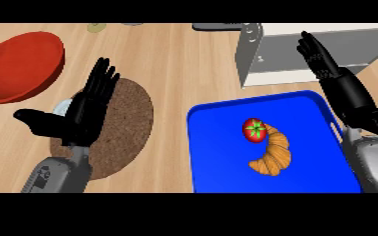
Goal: Pick the tomato from the tray and place it in the tiered shelf
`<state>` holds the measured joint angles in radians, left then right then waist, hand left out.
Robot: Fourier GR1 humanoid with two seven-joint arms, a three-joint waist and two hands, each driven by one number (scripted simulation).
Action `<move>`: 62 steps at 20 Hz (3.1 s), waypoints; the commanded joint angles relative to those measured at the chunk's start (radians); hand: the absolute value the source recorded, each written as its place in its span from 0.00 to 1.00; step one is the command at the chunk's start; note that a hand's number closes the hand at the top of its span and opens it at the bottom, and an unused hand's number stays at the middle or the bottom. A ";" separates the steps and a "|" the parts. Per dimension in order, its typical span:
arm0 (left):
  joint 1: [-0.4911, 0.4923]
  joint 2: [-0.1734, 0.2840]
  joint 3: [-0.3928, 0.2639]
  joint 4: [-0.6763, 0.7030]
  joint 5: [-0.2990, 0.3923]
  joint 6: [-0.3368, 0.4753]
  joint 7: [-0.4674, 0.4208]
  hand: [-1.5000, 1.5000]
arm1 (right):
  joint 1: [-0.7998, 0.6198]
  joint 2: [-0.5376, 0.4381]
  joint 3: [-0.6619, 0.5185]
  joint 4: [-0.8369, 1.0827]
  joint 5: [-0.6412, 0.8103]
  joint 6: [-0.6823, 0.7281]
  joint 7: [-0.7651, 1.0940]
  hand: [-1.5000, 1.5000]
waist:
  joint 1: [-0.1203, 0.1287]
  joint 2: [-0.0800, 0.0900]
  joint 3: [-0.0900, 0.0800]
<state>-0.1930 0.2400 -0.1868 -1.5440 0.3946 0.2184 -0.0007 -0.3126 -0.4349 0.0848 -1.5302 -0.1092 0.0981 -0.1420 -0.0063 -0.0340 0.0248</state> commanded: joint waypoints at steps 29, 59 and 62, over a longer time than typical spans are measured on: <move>0.048 0.050 -0.131 0.034 -0.297 0.023 0.033 0.50 | 0.488 0.124 -0.046 -0.355 0.333 -0.574 0.427 0.00 | 0.012 0.030 -0.027; 0.031 0.028 -0.044 0.104 -0.322 -0.055 -0.020 0.50 | 0.024 0.110 0.304 -0.574 0.722 0.045 1.553 0.00 | 0.008 0.032 -0.026; -0.011 0.002 -0.047 0.112 -0.342 -0.032 0.027 0.50 | 0.042 0.143 0.308 -0.524 0.774 0.014 1.509 0.00 | 0.006 0.033 -0.026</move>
<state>-0.1947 0.2602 -0.2354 -1.4320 0.0663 0.1771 0.0158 -0.2502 -0.3352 0.3794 -2.0668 0.6171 0.0691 1.1863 0.0019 -0.0013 -0.0014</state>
